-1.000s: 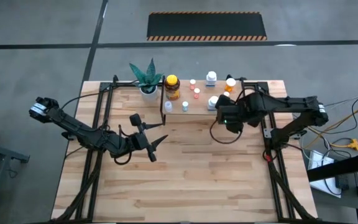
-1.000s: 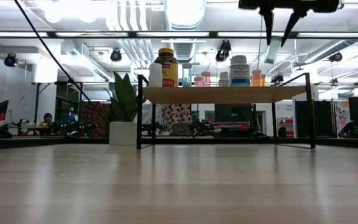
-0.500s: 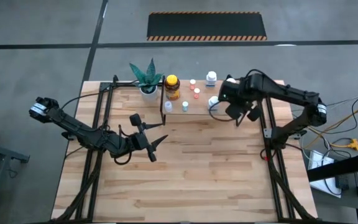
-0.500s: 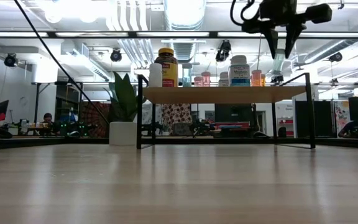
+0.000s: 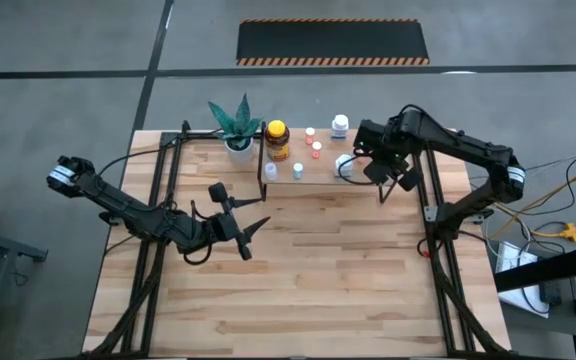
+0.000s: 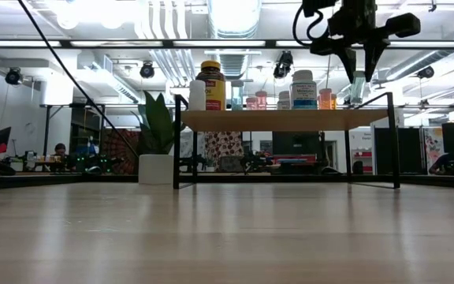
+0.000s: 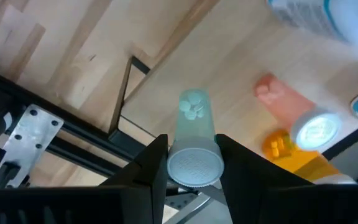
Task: Pick and place medicine bottles onto shelf by color
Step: Put the blue medicine bottle on the shelf
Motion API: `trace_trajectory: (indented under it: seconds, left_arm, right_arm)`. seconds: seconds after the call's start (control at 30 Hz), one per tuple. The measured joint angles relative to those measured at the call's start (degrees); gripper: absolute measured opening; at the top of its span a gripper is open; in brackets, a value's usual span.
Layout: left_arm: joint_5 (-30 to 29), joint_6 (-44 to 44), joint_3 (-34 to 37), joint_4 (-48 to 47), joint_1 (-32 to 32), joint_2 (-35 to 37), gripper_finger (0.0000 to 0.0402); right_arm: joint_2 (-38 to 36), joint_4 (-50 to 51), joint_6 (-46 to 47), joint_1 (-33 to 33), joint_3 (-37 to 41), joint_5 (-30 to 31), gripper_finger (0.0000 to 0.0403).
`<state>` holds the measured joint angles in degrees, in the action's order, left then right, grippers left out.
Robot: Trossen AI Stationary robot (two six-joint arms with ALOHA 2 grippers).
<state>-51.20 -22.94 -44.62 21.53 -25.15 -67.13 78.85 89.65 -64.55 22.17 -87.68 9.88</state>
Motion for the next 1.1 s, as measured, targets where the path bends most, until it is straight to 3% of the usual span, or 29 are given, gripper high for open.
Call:
trace_trajectory:
  seconds: [1.1]
  left_arm:
    - [0.0,0.0,0.0,0.0,0.0,0.0,0.0208]
  right_arm:
    - [3.4,-2.0,1.5,0.3,0.7,0.6,0.0118]
